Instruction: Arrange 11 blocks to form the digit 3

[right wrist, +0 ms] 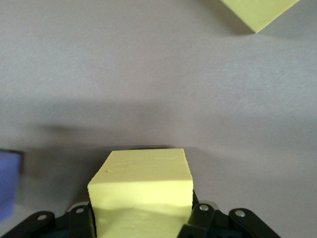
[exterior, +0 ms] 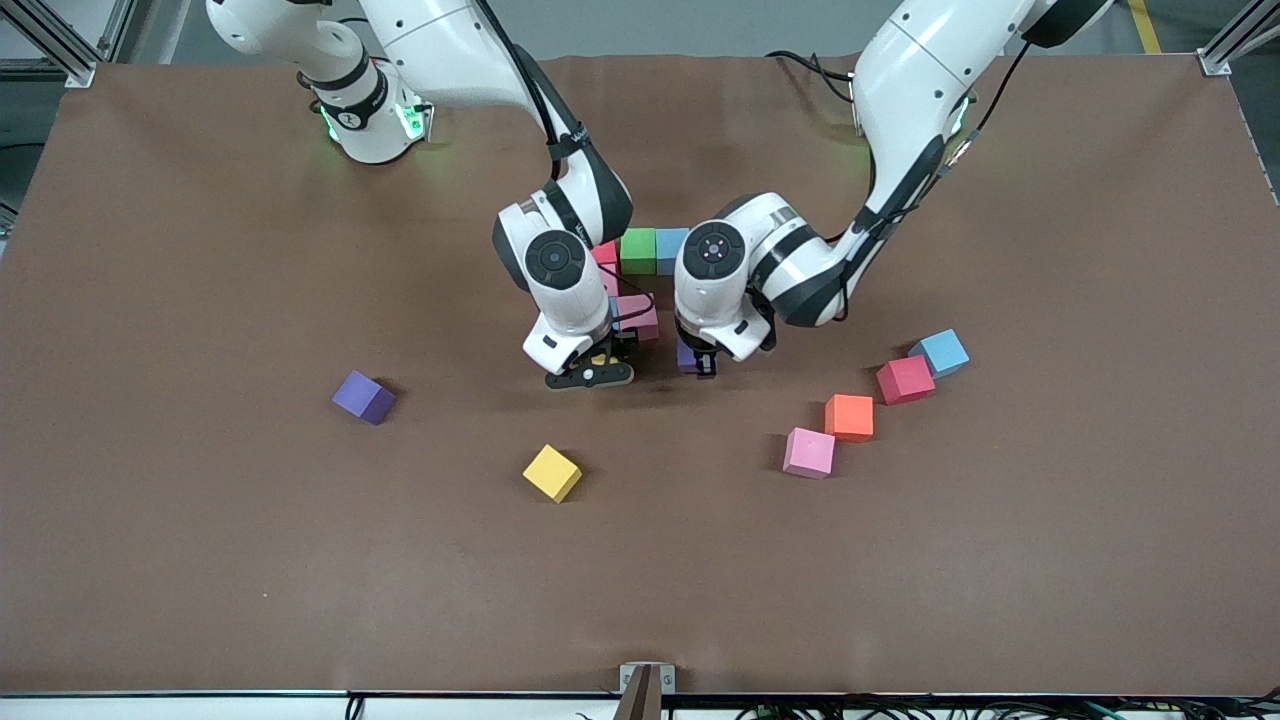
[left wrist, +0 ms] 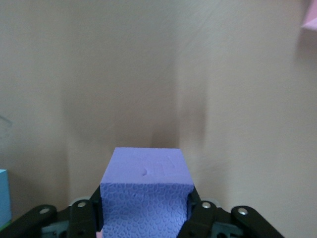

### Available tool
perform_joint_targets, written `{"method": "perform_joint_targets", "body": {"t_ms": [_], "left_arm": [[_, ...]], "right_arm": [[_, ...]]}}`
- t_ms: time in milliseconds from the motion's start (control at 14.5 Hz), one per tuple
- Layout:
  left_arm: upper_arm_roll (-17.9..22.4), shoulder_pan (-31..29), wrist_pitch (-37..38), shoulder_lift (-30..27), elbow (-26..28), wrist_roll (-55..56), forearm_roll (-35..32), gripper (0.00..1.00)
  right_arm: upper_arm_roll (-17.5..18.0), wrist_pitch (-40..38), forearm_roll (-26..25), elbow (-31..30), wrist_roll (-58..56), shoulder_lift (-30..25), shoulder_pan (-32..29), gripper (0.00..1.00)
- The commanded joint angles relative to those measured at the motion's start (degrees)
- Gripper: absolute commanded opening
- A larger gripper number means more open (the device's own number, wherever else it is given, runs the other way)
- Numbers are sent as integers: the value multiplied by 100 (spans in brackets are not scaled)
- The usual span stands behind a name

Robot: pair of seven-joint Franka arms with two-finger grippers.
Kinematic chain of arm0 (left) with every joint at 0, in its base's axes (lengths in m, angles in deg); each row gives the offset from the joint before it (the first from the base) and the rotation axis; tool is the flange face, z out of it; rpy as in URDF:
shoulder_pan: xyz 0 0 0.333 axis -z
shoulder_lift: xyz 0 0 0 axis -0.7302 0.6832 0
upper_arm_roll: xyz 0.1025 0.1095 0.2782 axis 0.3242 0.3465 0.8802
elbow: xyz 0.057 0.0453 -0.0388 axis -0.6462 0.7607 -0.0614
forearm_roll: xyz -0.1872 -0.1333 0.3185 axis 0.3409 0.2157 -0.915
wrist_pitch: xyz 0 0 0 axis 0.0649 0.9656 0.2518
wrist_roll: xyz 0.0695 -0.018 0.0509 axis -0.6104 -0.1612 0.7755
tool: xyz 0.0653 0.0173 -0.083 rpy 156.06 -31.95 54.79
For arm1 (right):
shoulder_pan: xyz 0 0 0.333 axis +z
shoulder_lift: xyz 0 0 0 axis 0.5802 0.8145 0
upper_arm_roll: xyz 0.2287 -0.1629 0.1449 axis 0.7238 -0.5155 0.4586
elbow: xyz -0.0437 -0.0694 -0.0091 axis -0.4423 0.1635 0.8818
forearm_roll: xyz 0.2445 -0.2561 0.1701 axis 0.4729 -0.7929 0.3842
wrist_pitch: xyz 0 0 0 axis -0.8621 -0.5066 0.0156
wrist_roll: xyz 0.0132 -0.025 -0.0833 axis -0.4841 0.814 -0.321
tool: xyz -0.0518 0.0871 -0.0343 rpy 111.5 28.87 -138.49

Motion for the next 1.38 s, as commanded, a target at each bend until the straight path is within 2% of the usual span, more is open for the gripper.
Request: {"method": "perform_joint_targets", "body": {"t_ms": [0,138,825,1032,1100,1169,1238,1307], "left_arm": [[3,86,-520,-79,377,421,-62,25],[3,164,-742,-70,492,590,-62,25],[-67,200,-927,-263,1028,959,-62,25],[-76,296,-935,-254,1107,1161,-62,25],[-85,297,-935,-263,1186,1213,-62,25],[-94,297,-935,-263,1230,1223,-62,25],[-94,314,-944,-263,1266,1258,-62,25],[-85,314,-944,-263,1266,1310,-62,25]], "right_arm": [[12,71,133,-229,37,-184,63,2],[12,80,124,-229,37,-149,98,2],[3,71,124,-168,28,-17,99,2],[12,71,124,-115,28,36,99,8],[12,62,124,-106,37,36,99,22],[3,62,81,-106,28,45,107,94],[3,62,80,-106,20,45,107,100],[3,62,71,-106,20,45,107,100]]}}
